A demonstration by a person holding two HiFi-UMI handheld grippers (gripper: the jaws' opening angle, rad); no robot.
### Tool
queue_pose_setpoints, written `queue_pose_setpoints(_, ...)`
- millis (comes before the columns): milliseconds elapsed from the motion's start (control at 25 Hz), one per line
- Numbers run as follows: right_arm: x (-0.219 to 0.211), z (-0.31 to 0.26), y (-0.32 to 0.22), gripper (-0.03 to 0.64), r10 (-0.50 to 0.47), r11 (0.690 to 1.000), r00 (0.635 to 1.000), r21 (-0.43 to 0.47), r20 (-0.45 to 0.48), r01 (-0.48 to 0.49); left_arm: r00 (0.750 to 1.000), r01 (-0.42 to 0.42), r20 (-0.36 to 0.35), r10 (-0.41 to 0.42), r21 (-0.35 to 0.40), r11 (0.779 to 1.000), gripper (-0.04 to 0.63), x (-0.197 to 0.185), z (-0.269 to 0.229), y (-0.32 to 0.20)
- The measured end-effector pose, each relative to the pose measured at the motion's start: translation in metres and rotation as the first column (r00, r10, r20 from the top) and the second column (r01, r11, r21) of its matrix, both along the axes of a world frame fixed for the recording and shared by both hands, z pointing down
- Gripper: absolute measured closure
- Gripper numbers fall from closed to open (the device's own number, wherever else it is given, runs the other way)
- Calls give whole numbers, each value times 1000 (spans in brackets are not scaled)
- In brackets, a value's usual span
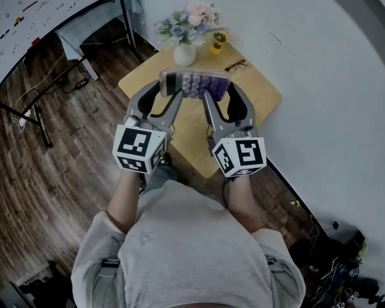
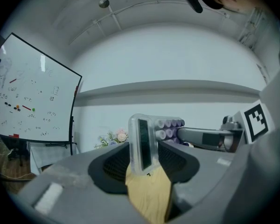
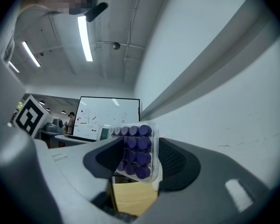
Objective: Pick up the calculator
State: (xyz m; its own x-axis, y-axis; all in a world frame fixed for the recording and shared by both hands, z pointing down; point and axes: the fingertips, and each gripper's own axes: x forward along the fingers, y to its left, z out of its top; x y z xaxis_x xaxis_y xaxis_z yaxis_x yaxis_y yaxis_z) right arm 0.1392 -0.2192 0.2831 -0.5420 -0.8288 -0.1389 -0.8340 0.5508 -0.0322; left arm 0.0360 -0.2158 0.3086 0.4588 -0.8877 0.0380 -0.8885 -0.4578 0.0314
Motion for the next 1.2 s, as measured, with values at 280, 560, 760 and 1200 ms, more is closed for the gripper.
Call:
queue_pose_setpoints(280,3,-8,11,389,6,999,1000,41,-17,-5,1000,3,-1,-3,23,1000,393,4,-6,10)
queue_pose_setpoints(560,8,-16,20,393,9,997,1000,81,-14,-7,1000,1,2,-1,51,999,393,9,-15,16)
queue_pose_setpoints(760,11,-19,22,393,8,995,1000,96,-5,-8,1000,2,7,-3,65,998,393,12,-19,18)
queue_pose_setpoints(1200,16,-24,24,393,6,994,1000,109,6,-6,1000,14,16,-15,71,997,393,15,-26,19)
